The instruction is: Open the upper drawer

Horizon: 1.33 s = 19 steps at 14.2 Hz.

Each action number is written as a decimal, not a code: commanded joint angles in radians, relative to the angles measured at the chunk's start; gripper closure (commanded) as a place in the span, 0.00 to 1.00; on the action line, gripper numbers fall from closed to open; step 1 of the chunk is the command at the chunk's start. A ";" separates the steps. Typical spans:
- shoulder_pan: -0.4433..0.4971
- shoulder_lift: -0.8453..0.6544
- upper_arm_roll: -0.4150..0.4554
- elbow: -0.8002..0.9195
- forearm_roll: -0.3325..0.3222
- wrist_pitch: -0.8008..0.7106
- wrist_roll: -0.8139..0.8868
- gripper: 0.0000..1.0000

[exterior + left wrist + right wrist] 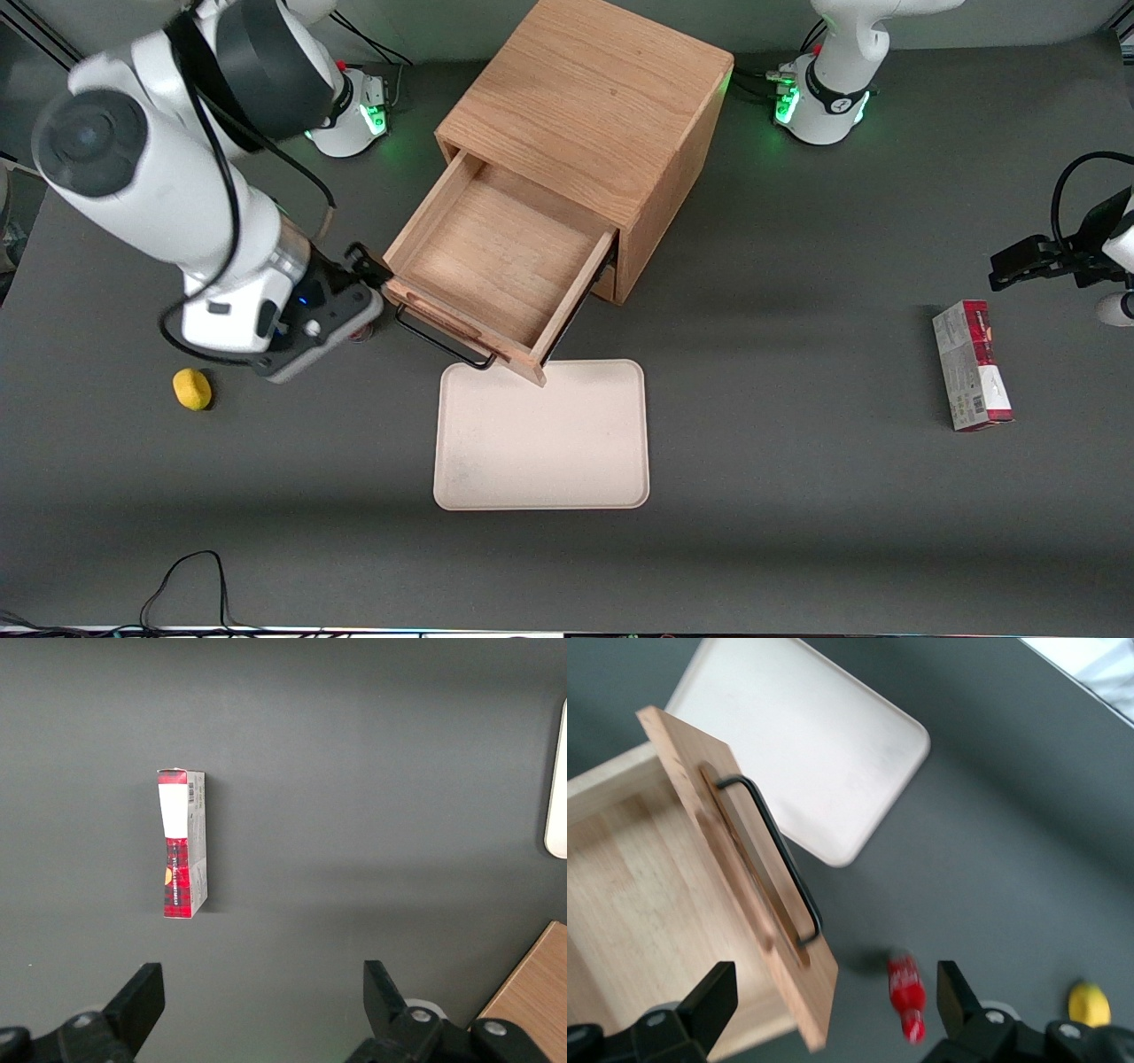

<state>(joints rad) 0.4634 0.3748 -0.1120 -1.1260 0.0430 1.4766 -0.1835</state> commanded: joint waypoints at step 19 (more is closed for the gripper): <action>-0.405 -0.318 0.041 -0.388 -0.022 0.116 0.154 0.00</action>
<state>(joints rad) 0.0857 0.0847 -0.1045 -1.4779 0.0140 1.5707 -0.0577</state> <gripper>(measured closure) 0.000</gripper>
